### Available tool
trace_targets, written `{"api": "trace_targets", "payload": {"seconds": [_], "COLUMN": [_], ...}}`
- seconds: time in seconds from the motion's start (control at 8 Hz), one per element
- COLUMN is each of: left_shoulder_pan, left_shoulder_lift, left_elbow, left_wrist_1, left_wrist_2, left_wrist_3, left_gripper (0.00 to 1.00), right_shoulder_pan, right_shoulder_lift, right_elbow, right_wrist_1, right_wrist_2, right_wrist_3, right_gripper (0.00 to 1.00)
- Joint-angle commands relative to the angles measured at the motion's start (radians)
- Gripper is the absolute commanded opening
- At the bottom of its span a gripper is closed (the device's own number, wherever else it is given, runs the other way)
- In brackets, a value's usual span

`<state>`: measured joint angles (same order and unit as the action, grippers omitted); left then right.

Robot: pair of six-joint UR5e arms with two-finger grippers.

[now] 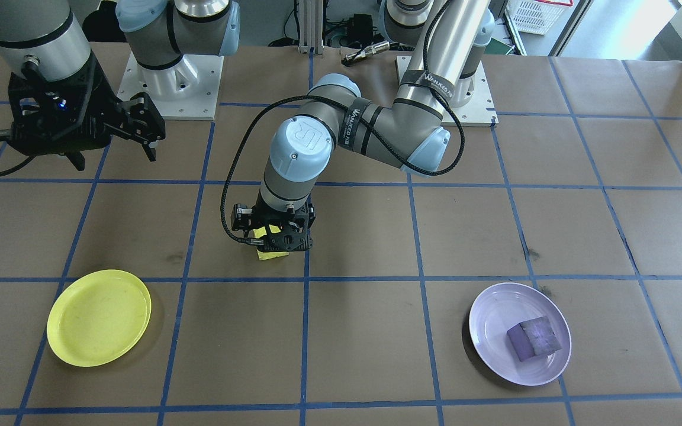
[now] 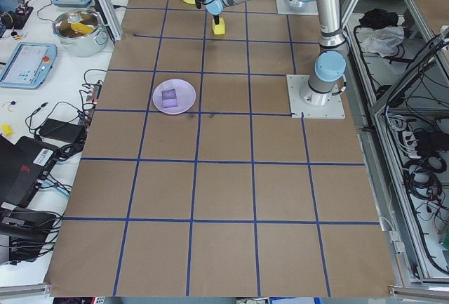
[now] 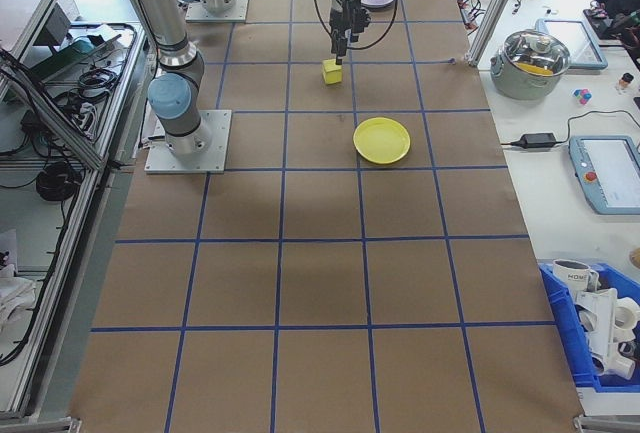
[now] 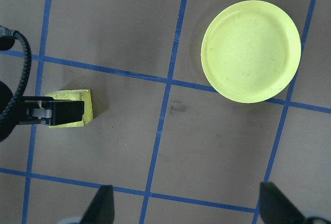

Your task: Sort blocks by color into plates

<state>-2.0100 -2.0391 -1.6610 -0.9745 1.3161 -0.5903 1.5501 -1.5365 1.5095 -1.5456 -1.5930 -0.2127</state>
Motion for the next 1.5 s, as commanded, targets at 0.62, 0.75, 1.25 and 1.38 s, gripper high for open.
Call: {"api": "trace_targets", "payload": {"seconds": [0.62, 0.75, 1.25, 1.38], "left_shoulder_pan": [0.468, 0.505, 0.528, 0.533], "left_shoulder_lift": [0.238, 0.258, 0.272, 0.275], "left_elbow": [0.015, 0.058, 0.355, 0.372], "left_wrist_1": [-0.287, -0.365, -0.729, -0.737], "left_wrist_2": [0.169, 0.173, 0.353, 0.351], "left_wrist_3": [0.576, 0.584, 0.586, 0.584], "left_gripper": [1.00, 1.00, 1.00, 1.00], "right_shoulder_pan": [0.048, 0.089, 0.272, 0.280], "right_shoulder_lift": [0.070, 0.099, 0.248, 0.272], "right_elbow": [0.101, 0.135, 0.182, 0.182], "right_wrist_1": [-0.082, -0.150, -0.319, -0.329], "right_wrist_2": [0.021, 0.022, 0.025, 0.025], "right_wrist_3": [-0.002, 0.002, 0.016, 0.032], "right_gripper": [1.00, 1.00, 1.00, 1.00]}}
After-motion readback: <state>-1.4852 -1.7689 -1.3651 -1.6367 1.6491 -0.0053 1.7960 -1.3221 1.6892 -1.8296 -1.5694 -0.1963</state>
